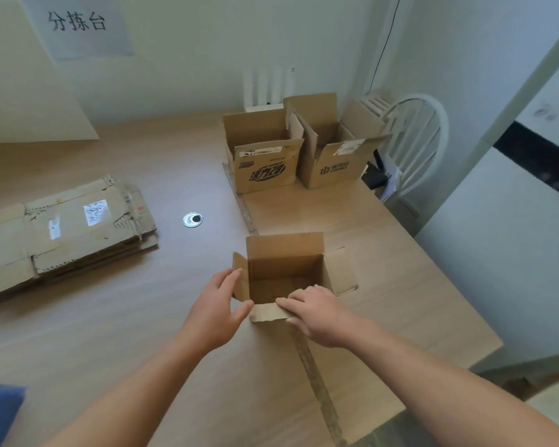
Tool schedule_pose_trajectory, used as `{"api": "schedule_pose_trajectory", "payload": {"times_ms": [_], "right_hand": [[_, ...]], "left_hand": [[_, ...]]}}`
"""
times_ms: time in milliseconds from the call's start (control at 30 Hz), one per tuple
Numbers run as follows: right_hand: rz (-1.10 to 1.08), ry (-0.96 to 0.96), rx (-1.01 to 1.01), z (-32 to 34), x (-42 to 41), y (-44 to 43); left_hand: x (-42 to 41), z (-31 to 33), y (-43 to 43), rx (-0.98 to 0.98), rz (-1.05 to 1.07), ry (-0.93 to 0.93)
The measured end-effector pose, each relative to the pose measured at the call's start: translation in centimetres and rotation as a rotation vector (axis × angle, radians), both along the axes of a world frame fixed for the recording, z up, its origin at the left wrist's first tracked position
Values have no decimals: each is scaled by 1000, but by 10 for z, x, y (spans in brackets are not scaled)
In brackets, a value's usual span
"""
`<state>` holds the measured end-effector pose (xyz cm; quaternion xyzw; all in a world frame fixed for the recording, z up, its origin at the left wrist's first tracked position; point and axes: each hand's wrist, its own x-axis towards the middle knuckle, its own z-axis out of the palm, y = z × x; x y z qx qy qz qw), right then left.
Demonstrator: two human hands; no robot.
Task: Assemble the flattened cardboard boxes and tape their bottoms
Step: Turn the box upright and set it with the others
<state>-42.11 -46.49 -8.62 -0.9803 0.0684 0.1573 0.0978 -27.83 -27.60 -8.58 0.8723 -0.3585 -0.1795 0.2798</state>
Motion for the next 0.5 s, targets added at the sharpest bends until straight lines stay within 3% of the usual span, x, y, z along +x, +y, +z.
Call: {"api": "schedule_pose_trajectory", "payload": {"times_ms": [233,500], "right_hand": [[101,-11,-29,9,23,-66],[-76,10,-11,-1,26,-125]], "left_hand": [[-7,0,-64,-63,50,-17],[10,9,-132,-52,3,-47]]}}
